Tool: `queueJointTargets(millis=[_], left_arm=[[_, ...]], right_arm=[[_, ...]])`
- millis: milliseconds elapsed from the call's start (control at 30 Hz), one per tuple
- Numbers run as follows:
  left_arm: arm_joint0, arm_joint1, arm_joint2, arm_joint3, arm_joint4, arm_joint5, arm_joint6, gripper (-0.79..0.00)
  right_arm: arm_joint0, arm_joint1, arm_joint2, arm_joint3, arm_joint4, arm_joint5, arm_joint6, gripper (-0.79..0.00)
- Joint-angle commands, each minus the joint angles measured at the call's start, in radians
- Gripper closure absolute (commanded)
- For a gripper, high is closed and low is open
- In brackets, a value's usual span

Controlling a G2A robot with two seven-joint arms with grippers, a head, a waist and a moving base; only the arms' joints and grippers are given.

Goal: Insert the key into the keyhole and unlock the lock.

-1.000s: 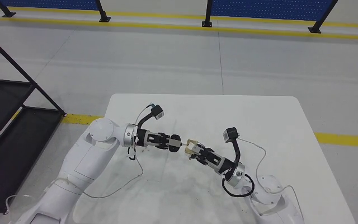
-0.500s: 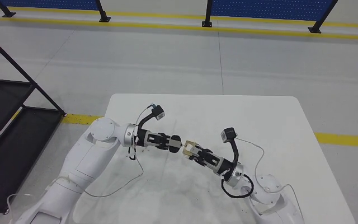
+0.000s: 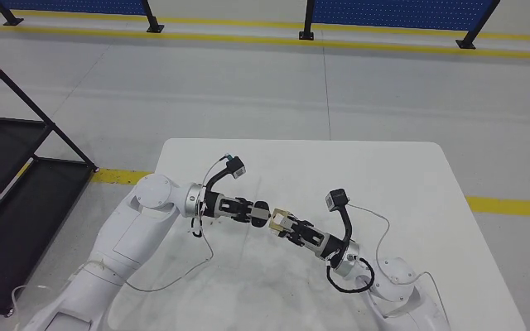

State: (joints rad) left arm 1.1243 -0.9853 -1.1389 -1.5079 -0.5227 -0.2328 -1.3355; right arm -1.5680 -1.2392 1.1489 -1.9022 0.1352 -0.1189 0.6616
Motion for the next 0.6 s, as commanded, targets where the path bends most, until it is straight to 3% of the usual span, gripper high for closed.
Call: queueJointTargets(millis=[0, 567], left_arm=[[0.0, 0.0, 0.001, 0.001, -0.004, -0.001, -0.001, 0.0], [-0.005, -0.003, 0.01, 0.013, -0.018, 0.0, -0.006, 0.0]], right_arm=[[0.0, 0.001, -0.001, 0.0, 0.001, 0.001, -0.001, 0.0], [0.005, 0.009, -0.007, 0.004, 0.013, 0.003, -0.014, 0.0]])
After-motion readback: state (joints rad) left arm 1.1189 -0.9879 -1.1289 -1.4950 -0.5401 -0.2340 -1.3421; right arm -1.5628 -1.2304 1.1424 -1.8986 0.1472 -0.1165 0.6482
